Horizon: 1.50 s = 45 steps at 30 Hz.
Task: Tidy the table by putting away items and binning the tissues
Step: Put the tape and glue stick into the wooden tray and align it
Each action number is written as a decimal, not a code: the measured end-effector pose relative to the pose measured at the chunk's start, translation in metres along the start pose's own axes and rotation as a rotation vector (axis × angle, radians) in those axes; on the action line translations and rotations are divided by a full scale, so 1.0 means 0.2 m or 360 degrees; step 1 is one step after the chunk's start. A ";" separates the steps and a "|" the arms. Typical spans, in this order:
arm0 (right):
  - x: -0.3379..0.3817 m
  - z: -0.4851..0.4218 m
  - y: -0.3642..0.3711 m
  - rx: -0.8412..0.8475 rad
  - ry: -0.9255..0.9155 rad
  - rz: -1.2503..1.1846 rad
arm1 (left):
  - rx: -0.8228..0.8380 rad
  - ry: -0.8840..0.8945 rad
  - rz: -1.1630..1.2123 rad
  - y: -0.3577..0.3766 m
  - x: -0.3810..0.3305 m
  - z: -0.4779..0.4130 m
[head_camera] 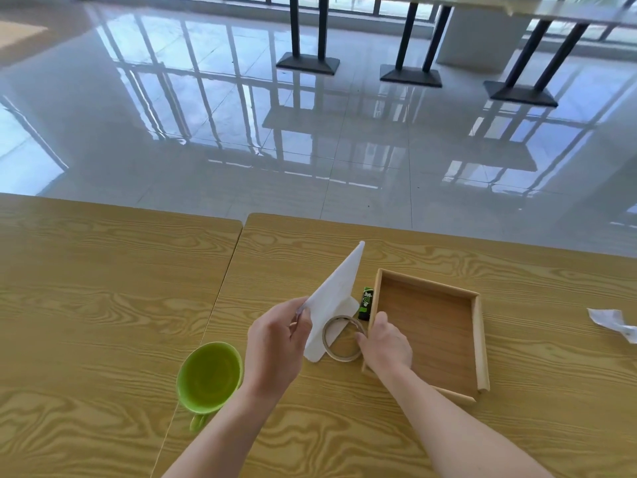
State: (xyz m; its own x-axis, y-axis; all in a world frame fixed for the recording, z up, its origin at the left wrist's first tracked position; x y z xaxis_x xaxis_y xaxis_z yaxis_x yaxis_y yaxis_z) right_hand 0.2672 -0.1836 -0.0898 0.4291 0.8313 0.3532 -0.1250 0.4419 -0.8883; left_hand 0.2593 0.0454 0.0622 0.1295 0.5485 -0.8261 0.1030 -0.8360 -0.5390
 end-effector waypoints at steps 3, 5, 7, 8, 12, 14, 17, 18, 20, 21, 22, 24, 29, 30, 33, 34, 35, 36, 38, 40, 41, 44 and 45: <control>0.04 -0.02 0.01 0.0014 -0.0022 0.0001 | -0.0040 -0.0018 -0.0012 -0.03 0.01 -0.03; 0.07 -0.05 0.02 0.0015 -0.0040 -0.0028 | -0.0065 -0.0021 -0.0037 -0.04 0.01 -0.04; 0.11 -0.09 0.02 0.0033 -0.0074 -0.0062 | -0.0113 -0.0051 -0.0062 -0.05 0.02 -0.06; 0.13 -0.11 0.02 0.0052 -0.0090 -0.0080 | -0.0145 -0.0070 -0.0079 -0.05 0.02 -0.06; 0.21 -0.18 0.04 0.0116 -0.0197 -0.0089 | -0.0294 -0.0153 -0.0174 -0.06 0.02 -0.05; 0.23 -0.21 0.04 0.0140 -0.0234 -0.0092 | -0.0352 -0.0207 -0.0186 -0.06 0.02 -0.07; 0.26 -0.25 0.04 0.0169 -0.0272 -0.0102 | -0.0404 -0.0241 -0.0205 -0.06 0.02 -0.09; 0.27 -0.25 0.04 0.0173 -0.0282 -0.0105 | -0.0415 -0.0243 -0.0205 -0.05 0.02 -0.09; 0.28 -0.26 0.04 0.0182 -0.0297 -0.0127 | -0.0428 -0.0241 -0.0194 -0.05 0.03 -0.10; 0.28 -0.27 0.04 0.0188 -0.0302 -0.0137 | -0.0429 -0.0239 -0.0184 -0.05 0.03 -0.10; 0.28 -0.27 0.04 0.0198 -0.0306 -0.0147 | -0.0425 -0.0239 -0.0169 -0.04 0.04 -0.11; 0.28 -0.27 0.04 0.0230 -0.0309 -0.0167 | -0.0407 -0.0236 -0.0123 -0.04 0.06 -0.12; 0.29 -0.28 -0.11 0.0124 -0.0340 -0.0242 | -0.0324 -0.0232 0.0082 -0.05 0.11 -0.11; 0.32 -0.29 -0.16 0.0086 -0.0373 -0.0284 | -0.0311 -0.0245 0.0114 -0.06 0.12 -0.11; 0.52 -0.31 -0.36 0.0005 -0.0489 -0.0540 | -0.0289 -0.0259 0.0165 -0.07 0.13 -0.14; 0.60 -0.32 -0.44 -0.0030 -0.0535 -0.0648 | -0.0282 -0.0256 0.0184 -0.07 0.13 -0.14; 0.68 -0.32 -0.52 -0.0049 -0.0580 -0.0759 | -0.0272 -0.0254 0.0207 -0.07 0.13 -0.15; 0.76 -0.32 -0.58 -0.0036 -0.0620 -0.0861 | -0.0265 -0.0261 0.0236 -0.07 0.13 -0.15; 0.90 -0.31 -0.64 0.0074 -0.0660 -0.0910 | -0.0268 -0.0295 0.0289 -0.06 0.14 -0.14; 0.97 -0.31 -0.62 0.0167 -0.0657 -0.0745 | -0.0281 -0.0312 0.0319 -0.05 0.15 -0.12; 0.99 -0.32 -0.60 0.0191 -0.0653 -0.0652 | -0.0287 -0.0308 0.0327 -0.05 0.15 -0.11; 1.03 -0.32 -0.54 0.0207 -0.0657 -0.0604 | -0.0307 -0.0271 0.0244 -0.03 0.14 -0.09; 1.04 -0.32 -0.53 0.0192 -0.0663 -0.0647 | -0.0313 -0.0254 0.0203 -0.03 0.14 -0.09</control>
State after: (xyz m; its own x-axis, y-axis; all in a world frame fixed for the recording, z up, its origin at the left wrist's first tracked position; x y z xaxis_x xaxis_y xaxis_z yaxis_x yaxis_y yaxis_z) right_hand 0.4275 -0.0784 0.0585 0.0794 0.6390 0.7651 -0.1356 0.7673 -0.6268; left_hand 0.2804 0.0661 0.0458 -0.0017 0.4169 -0.9090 0.2873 -0.8704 -0.3998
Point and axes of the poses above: each hand's wrist, its own z-axis away from the middle knuckle, its own y-axis out of the palm, x = y × z, the point moved 8 cm from there along -z, towards the middle knuckle, and after that the axes turned 3 degrees about -y, right-handed, at the moved point
